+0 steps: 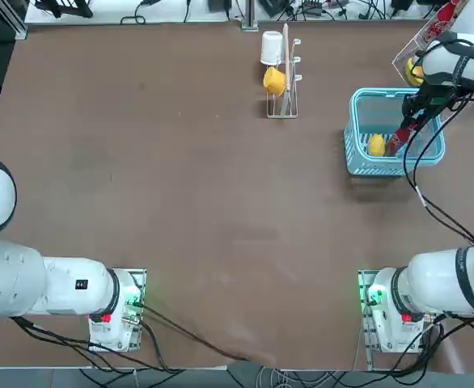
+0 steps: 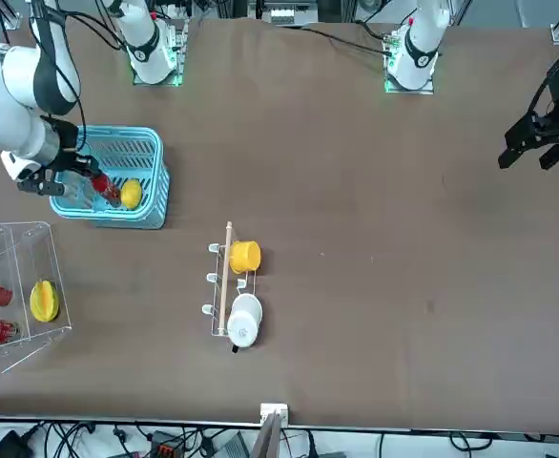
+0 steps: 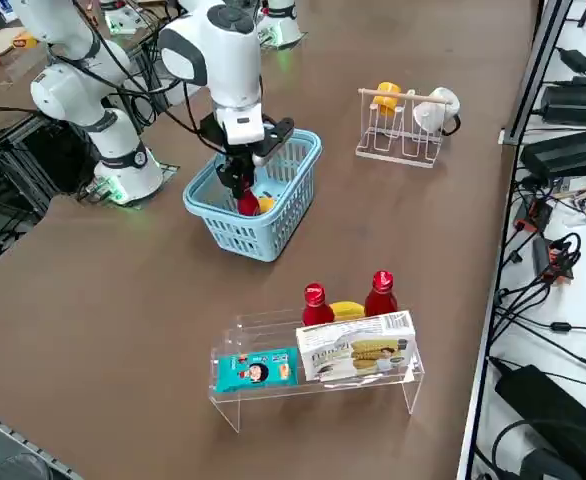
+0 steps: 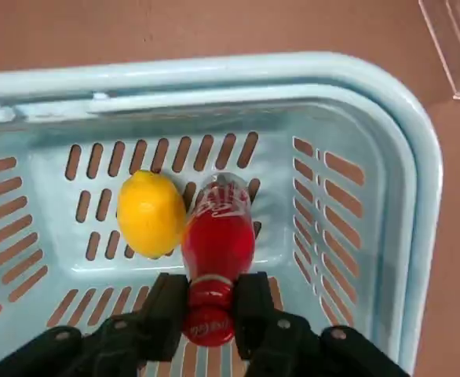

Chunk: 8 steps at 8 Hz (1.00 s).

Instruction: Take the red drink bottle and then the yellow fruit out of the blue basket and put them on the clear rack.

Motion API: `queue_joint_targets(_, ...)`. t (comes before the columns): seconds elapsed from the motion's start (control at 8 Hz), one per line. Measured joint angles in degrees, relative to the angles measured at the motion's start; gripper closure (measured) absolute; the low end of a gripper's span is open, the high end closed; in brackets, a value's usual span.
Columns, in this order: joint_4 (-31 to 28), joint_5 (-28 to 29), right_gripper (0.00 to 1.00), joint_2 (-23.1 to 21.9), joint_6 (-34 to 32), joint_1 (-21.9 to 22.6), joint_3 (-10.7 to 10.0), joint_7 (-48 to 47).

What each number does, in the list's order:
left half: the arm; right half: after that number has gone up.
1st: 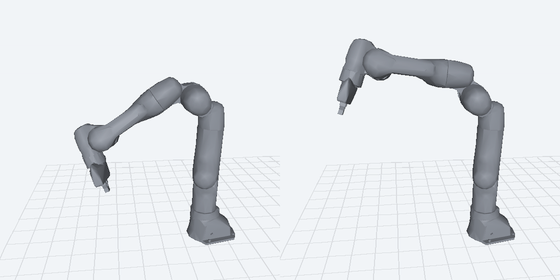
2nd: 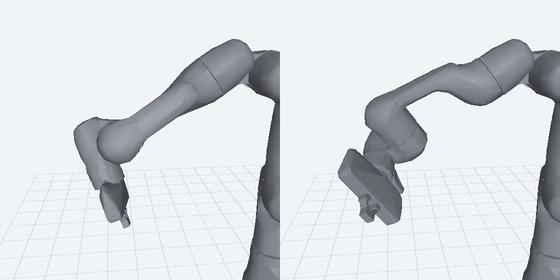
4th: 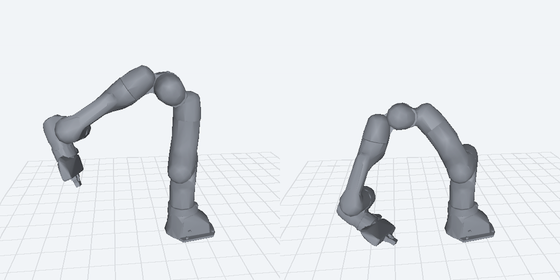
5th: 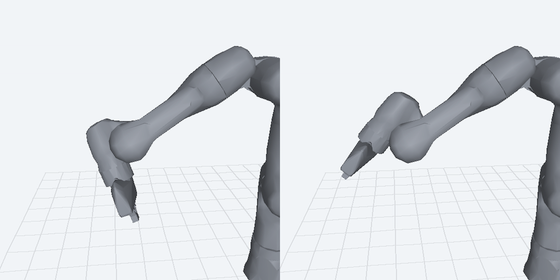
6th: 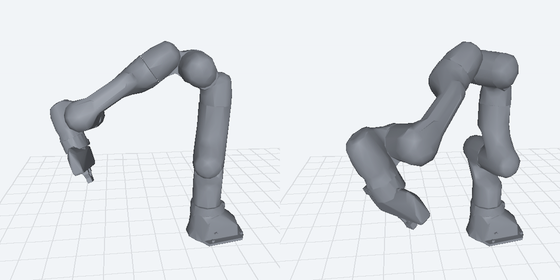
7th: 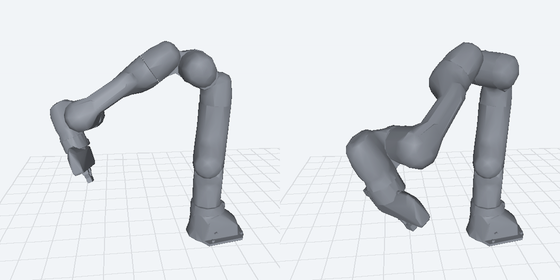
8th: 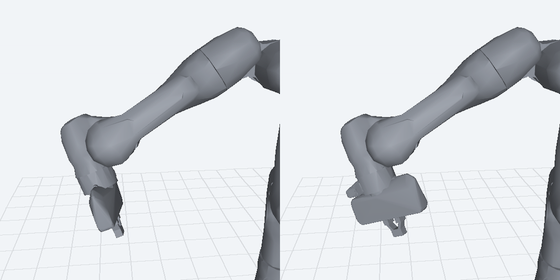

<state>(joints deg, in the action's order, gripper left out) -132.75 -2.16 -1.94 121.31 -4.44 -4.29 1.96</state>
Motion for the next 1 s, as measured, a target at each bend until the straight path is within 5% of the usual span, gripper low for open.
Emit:
queue_joint_targets(0.38, 3.8, 0.0, 0.64, -0.1, -4.6, 0.0, 0.0, 0.0)
queue_joint_targets(0.75, 19.2, 0.0, 0.64, -0.9, -21.3, 0.0, 0.0, 0.0)
queue_joint_targets(1.0, 26.9, 0.0, 0.64, -1.0, -25.8, 0.0, 0.0, 0.2)
